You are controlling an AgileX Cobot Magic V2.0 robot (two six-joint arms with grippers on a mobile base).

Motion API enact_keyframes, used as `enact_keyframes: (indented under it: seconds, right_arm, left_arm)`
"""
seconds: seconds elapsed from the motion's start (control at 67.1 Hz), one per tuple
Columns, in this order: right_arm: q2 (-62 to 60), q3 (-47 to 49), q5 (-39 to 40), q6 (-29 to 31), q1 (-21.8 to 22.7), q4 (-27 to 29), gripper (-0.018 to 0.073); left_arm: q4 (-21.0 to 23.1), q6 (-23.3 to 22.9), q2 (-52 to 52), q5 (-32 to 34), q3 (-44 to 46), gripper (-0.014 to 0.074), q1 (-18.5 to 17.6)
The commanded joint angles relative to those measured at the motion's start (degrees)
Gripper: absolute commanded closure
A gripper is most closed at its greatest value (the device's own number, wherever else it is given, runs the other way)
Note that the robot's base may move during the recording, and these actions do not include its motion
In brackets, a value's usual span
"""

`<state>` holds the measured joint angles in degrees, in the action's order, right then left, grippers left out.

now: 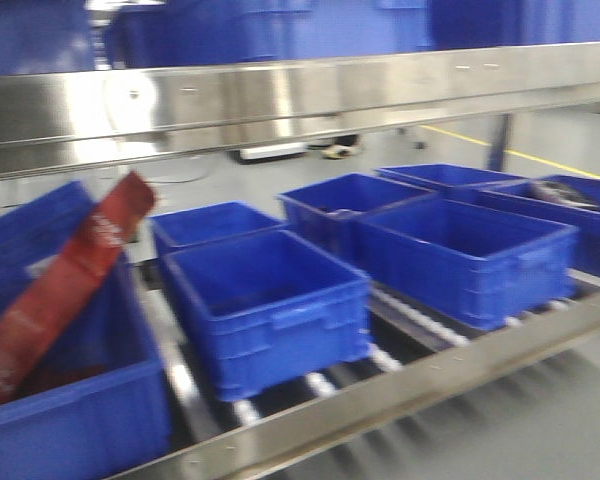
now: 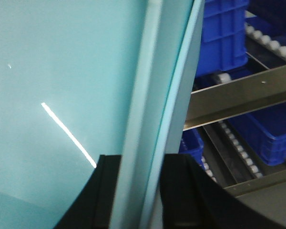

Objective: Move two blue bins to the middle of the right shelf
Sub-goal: 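Turn the base toward the roller shelf rack of blue bins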

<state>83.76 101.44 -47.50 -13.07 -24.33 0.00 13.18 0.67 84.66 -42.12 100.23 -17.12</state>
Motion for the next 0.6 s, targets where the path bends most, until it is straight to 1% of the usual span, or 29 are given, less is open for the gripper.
enact_keyframes:
  seconds: [0.0,0.581]
  right_arm:
    - [-1.0,1.0,3.0,1.5,-0.1,0.6,0.0713]
    - [-1.0,1.0,3.0,1.5,-0.1,0.6,0.0713]
  left_arm:
    - [0.6,-0.3,-0.8,7.8,1.0,0.0707,0.1]
    - [0.6,-0.3,-0.8,7.8,1.0,0.0707,0.1]
